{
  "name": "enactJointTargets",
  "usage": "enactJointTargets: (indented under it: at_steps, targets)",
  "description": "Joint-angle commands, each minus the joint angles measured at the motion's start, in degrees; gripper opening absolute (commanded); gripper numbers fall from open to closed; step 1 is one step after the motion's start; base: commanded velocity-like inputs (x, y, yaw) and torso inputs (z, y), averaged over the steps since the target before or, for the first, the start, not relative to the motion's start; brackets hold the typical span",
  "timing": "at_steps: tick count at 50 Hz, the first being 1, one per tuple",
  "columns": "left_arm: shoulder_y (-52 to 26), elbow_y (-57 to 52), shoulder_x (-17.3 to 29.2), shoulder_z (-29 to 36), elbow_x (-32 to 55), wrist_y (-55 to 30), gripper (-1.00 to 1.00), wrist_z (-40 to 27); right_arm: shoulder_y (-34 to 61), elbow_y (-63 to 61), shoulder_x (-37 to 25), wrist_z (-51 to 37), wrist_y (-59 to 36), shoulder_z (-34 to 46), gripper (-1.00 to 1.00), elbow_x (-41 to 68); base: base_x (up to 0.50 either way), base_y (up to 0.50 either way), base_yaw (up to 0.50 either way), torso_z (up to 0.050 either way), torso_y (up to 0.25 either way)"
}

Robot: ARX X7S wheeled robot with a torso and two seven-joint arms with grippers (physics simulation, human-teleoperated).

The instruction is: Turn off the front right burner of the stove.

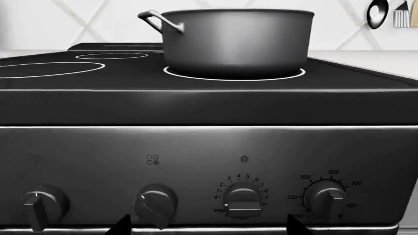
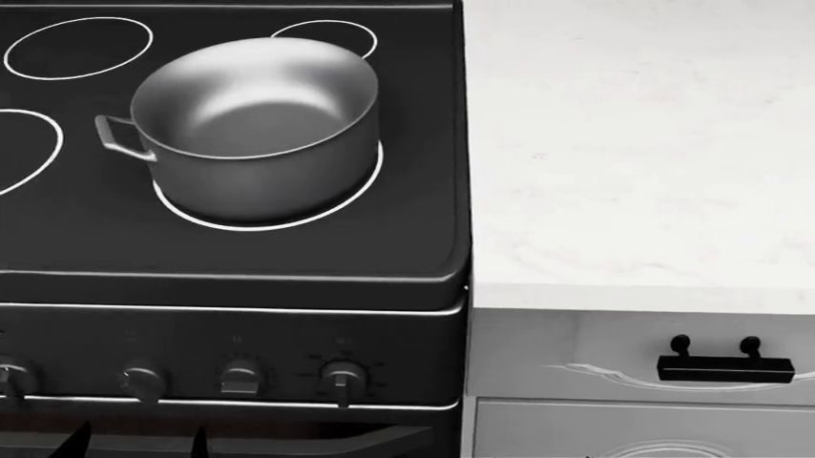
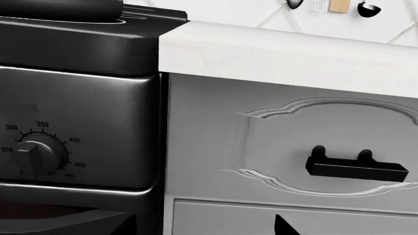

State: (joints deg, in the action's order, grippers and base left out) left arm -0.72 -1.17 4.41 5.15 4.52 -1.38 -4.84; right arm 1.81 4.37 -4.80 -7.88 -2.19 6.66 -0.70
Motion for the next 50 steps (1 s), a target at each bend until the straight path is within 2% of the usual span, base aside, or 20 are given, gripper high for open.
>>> enactJointTargets:
  at_steps: [1, 40, 50]
  targets:
    - [0.2, -0.5, 0.8, 0.8, 0.9, -0.1, 1.00, -0.9, 0.1, 0.4, -0.7, -1.1, 0.0, 1.1, 1.00, 0.4, 0.00, 0.50, 0.00, 0.000, 0.000]
    - [-0.5, 0.1, 3.0, 2.8, 3.1, 1.2, 1.00, -3.3, 0.6, 1.1, -2.3, -3.7, 0.4, 3.6, 1.00, 1.7, 0.00, 0.50, 0.00, 0.000, 0.000]
    - [-0.3, -0.3, 3.4, 3.1, 3.5, 1.0, 1.00, -4.0, 0.6, 1.2, -2.5, -3.8, -0.1, 3.6, 1.00, 3.0, 0.00, 0.00, 0.00, 0.000, 0.000]
